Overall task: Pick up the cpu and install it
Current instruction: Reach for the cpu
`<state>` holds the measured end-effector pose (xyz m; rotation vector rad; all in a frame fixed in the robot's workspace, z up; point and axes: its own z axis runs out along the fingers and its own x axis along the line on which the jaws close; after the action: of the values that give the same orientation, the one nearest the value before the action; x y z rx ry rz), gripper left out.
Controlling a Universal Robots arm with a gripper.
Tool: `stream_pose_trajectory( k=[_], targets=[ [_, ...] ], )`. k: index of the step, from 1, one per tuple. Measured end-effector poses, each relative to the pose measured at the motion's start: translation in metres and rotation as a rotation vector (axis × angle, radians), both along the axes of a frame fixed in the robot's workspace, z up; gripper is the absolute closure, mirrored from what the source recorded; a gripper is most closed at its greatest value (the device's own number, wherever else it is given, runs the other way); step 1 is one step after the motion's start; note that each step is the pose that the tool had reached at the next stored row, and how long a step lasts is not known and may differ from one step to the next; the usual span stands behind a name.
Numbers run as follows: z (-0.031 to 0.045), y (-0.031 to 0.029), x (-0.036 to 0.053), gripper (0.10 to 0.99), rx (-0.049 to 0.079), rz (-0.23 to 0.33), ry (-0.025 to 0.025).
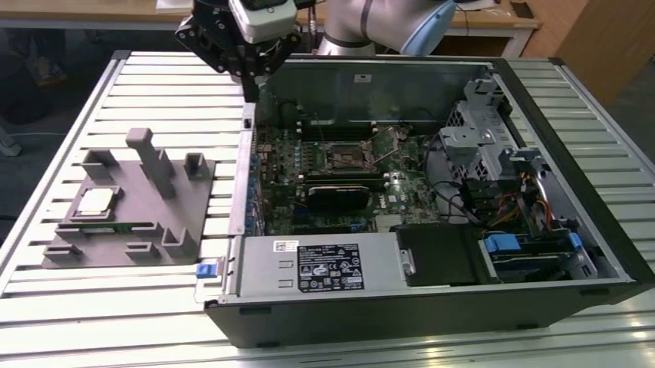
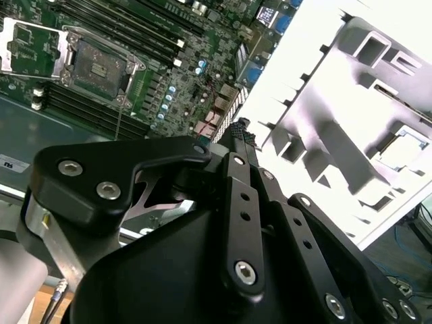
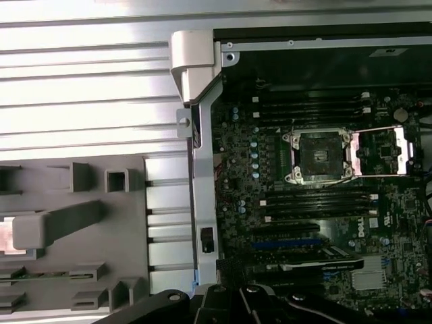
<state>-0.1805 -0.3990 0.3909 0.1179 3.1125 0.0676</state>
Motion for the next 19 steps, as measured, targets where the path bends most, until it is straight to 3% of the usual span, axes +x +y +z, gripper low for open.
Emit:
stream_pose_trajectory(
  k=[19],
  targets=[
    [-0.0007, 0.0, -0.0195, 0.98, 0.0, 0.0, 0.0]
  ],
)
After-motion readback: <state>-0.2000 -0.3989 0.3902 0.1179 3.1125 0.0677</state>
